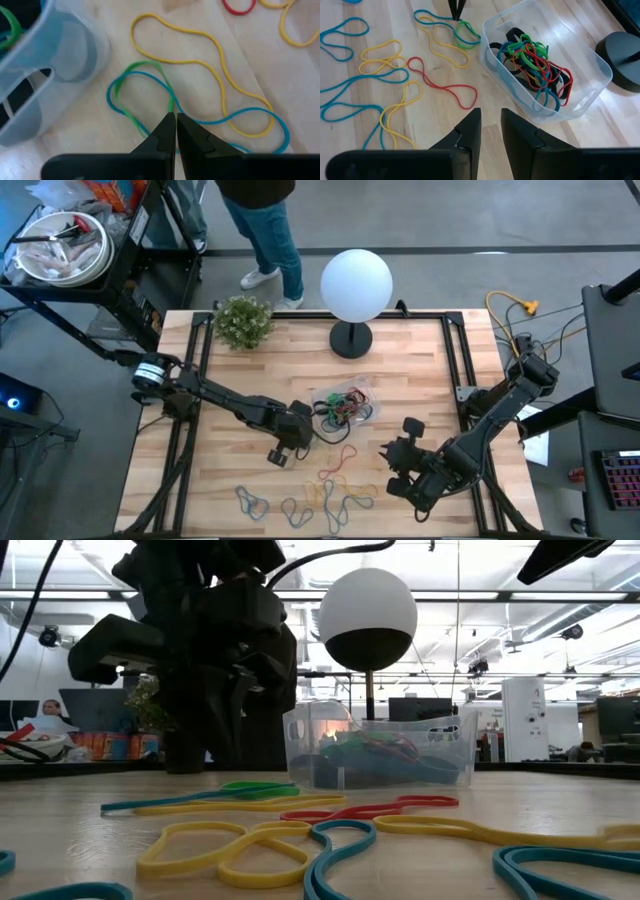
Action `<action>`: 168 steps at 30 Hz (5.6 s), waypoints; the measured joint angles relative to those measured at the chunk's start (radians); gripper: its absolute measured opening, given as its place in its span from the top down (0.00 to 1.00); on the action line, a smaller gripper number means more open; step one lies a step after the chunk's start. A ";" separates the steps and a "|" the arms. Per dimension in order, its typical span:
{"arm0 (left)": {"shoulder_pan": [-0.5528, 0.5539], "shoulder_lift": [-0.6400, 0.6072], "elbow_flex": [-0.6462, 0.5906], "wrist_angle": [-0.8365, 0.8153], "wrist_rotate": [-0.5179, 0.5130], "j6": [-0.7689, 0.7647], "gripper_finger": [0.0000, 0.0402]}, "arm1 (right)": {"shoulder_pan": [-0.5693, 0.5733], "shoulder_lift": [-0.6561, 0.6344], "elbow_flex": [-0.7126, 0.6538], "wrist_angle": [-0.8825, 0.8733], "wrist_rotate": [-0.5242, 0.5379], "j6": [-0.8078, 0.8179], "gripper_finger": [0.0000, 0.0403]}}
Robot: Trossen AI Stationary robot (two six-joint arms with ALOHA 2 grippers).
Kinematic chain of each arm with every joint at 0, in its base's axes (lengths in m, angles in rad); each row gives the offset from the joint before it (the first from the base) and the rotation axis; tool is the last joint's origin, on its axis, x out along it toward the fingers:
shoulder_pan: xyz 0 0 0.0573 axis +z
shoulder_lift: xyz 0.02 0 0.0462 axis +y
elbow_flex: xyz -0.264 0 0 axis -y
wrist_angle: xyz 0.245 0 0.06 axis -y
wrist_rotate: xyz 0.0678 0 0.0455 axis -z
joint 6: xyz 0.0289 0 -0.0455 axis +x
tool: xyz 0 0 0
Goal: Pick and place rubber bands into bin
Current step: Put the green rubber band into the transparent bin, then put the blue rubber band into the transparent bin
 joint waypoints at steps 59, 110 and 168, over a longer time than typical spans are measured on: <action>0.048 0.054 0.025 -0.091 0.060 -0.163 1.00 | 0.002 0.001 -0.007 -0.002 -0.002 0.012 0.83; 0.059 -0.208 0.101 0.204 -0.126 -0.269 1.00 | 0.003 0.000 -0.008 -0.010 0.006 -0.019 0.83; 0.201 -0.011 0.103 0.250 0.020 -0.403 0.70 | 0.002 0.000 -0.009 0.025 0.001 0.045 0.83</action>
